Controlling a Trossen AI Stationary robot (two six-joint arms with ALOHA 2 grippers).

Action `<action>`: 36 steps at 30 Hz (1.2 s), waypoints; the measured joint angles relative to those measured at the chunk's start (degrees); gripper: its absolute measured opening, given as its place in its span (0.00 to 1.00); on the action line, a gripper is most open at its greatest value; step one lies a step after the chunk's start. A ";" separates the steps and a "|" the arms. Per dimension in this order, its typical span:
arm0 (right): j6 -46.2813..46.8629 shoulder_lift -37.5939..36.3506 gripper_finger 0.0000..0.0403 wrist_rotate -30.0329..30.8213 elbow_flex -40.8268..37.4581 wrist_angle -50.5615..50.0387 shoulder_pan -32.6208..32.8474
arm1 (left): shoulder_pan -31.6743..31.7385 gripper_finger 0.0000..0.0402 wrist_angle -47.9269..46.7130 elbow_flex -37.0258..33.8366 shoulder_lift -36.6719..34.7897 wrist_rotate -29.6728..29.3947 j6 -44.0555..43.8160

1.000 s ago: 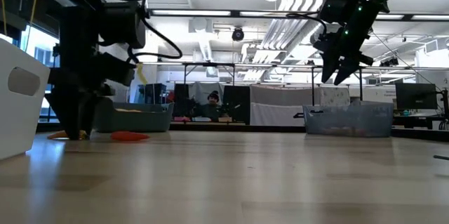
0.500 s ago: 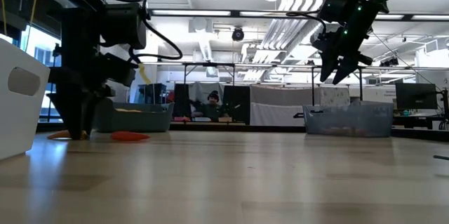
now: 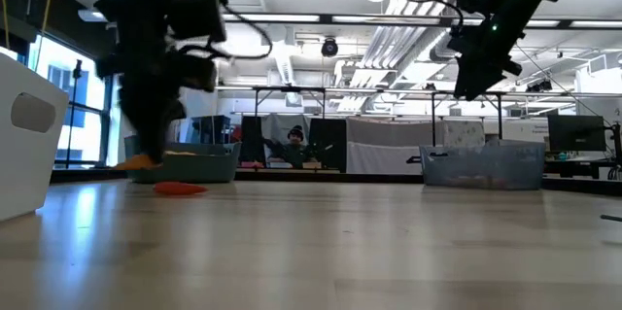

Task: Sort produce into baskets
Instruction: Put the yellow chili pepper into the black bin

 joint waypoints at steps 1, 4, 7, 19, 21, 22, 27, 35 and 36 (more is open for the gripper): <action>-0.01 -0.59 0.45 -0.22 0.00 0.04 0.00 | 0.60 0.01 1.42 0.76 0.00 0.90 -1.78; -0.02 -2.03 0.42 -0.99 0.00 0.13 0.02 | 2.47 0.01 10.51 2.63 0.00 3.08 -9.51; -0.01 -2.64 0.40 -1.23 0.00 0.13 0.01 | 4.55 0.00 25.66 3.85 1.12 2.80 -19.34; -0.63 -2.68 0.37 -1.21 0.00 0.26 0.00 | 6.65 0.00 46.12 32.62 28.55 -3.00 -30.97; -0.61 -2.68 0.37 -0.98 0.00 0.27 0.00 | 7.16 0.00 48.09 39.21 33.26 -3.12 -31.59; -0.48 -2.68 0.37 -0.57 0.00 0.28 0.00 | 7.43 0.00 48.22 42.44 35.39 -3.15 -32.19; 0.94 -2.68 0.37 1.22 0.00 0.46 -0.15 | 8.46 0.00 48.66 56.67 46.10 -2.60 -34.77; 2.14 -2.68 0.37 1.83 0.00 1.41 -0.15 | 8.35 0.00 49.50 73.76 59.24 -3.66 -40.34; 2.60 -2.68 0.37 1.85 0.00 1.75 -0.15 | 8.39 0.00 49.35 75.45 60.60 -4.50 -40.38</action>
